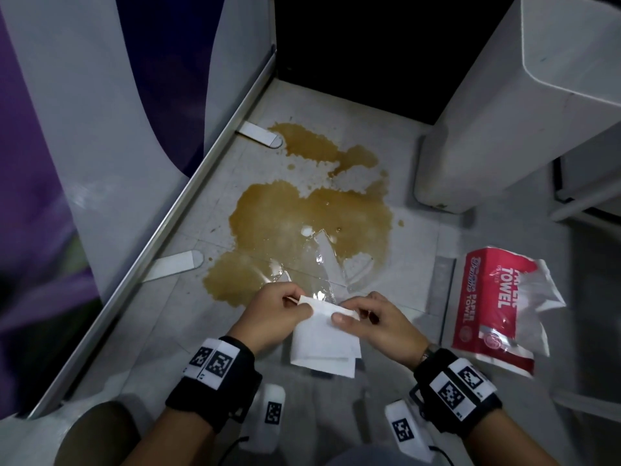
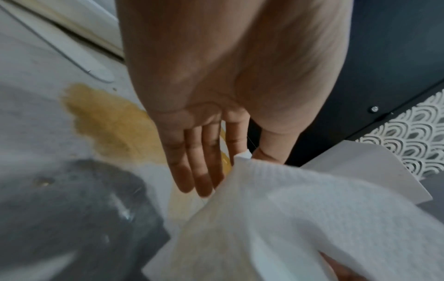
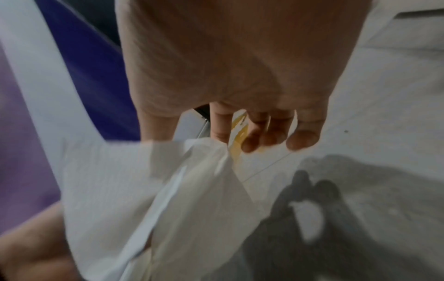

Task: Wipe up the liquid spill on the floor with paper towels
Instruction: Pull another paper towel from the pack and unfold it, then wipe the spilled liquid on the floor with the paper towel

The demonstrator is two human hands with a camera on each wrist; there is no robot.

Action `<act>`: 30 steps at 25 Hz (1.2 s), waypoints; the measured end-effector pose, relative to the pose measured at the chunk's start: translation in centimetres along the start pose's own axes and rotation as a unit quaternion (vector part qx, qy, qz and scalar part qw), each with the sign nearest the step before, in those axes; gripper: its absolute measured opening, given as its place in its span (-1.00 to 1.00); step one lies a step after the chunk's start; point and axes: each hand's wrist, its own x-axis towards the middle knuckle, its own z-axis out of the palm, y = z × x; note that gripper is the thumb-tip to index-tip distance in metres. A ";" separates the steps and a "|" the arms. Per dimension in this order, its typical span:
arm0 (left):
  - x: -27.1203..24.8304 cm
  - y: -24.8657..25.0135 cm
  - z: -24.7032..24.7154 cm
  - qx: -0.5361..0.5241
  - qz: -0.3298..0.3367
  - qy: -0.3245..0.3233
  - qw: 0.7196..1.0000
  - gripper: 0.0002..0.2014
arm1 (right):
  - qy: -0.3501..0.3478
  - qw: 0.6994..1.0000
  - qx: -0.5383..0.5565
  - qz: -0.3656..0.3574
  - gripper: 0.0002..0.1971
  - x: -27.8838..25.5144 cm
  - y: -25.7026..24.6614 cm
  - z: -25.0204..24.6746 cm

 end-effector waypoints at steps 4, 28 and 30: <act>-0.3 -1.3 0.6 -0.107 -0.023 -0.027 0.994 -0.88 | -0.020 0.976 0.202 0.083 -0.66 0.2 0.9 0.4; -0.3 -14.2 -9.2 0.196 -0.052 0.287 0.936 -0.26 | -0.019 0.873 -0.477 -0.101 -0.35 2.4 6.8 9.9; 0.6 -14.6 -9.4 0.218 -0.075 0.278 0.933 -0.19 | -0.026 0.871 -0.483 -0.085 -0.35 4.6 5.5 9.8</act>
